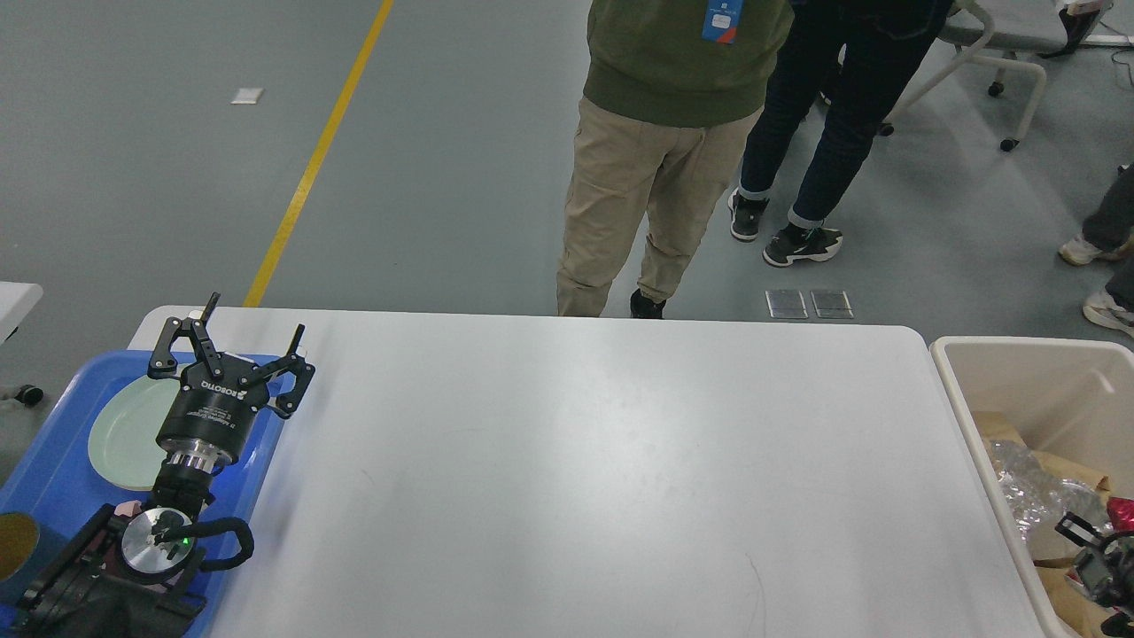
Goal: Tidy desktop
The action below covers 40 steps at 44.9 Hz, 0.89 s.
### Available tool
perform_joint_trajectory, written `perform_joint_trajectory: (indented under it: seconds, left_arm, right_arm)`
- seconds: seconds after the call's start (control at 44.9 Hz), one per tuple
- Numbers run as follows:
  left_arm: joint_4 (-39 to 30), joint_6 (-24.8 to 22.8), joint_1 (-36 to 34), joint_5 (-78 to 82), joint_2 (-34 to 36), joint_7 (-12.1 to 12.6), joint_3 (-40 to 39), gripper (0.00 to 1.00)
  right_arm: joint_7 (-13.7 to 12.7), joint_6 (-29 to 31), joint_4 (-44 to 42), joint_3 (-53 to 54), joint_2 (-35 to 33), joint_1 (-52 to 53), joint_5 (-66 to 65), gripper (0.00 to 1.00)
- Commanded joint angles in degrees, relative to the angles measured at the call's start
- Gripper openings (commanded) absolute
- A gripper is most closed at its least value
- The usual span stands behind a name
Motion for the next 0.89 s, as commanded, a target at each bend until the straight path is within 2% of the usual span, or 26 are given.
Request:
perform_joint_trajectory:
  seconds: [0.0, 0.446, 0.535, 0.691, 0.869]
  left_arm:
    - [0.0, 0.0, 0.0, 0.0, 0.0, 0.0, 0.0, 0.96]
    - [0.0, 0.0, 0.0, 0.0, 0.0, 0.0, 0.0, 0.96]
    - [0.0, 0.0, 0.0, 0.0, 0.0, 0.0, 0.0, 0.96]
    - [0.0, 0.0, 0.0, 0.0, 0.0, 0.0, 0.0, 0.96]
    - [0.0, 0.0, 0.0, 0.0, 0.0, 0.0, 0.0, 0.96]
  right_arm:
    - [0.3, -2.4, 0.5, 0.0, 0.1, 0.0, 0.1, 1.0]
    - [0.5, -2.4, 0.9, 0.3, -0.8, 1.2, 0.1, 1.0]
    - [0.8, -3.3, 3.1, 5.2, -2.7, 4.7, 2.3, 1.0]
    - [3.3, -2.8, 10.7, 34.3, -7.9, 9.6, 6.0, 1.0]
    - [4.1, -2.2, 21.5, 78.8, -12.3, 7.6, 6.0, 1.0]
